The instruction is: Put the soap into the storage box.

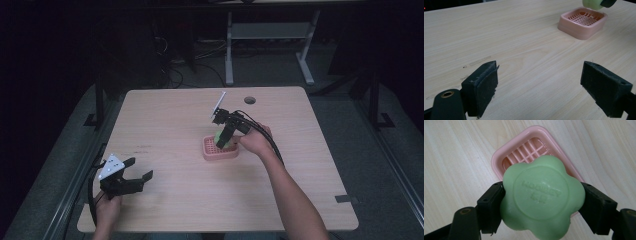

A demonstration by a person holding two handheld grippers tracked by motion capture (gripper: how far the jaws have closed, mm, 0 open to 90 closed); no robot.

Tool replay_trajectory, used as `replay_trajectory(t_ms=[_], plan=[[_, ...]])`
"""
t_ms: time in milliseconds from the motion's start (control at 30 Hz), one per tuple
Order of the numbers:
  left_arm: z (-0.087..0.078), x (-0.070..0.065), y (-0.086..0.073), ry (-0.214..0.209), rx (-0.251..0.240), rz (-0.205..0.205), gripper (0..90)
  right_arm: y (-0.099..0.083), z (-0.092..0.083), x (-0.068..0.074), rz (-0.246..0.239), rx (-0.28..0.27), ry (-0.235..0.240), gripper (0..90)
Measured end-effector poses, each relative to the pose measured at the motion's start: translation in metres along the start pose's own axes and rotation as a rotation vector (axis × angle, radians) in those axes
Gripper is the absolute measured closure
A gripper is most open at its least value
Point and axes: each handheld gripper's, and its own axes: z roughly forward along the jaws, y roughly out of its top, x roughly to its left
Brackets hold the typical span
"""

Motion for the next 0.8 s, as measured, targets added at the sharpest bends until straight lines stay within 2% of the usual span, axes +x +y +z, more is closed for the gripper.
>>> replay_trajectory(t_ms=[267, 800], plan=[[0.0, 0.0, 0.0, 0.001, 0.001, 0.004, 14.1, 0.004, 0.011, -0.004, 0.016, 0.015, 0.005, 26.0], [0.0, 0.0, 0.0, -0.002, 0.0, 0.001, 14.1, 0.013, 0.025, -0.001, 0.003, 0.037, 0.002, 25.9]])
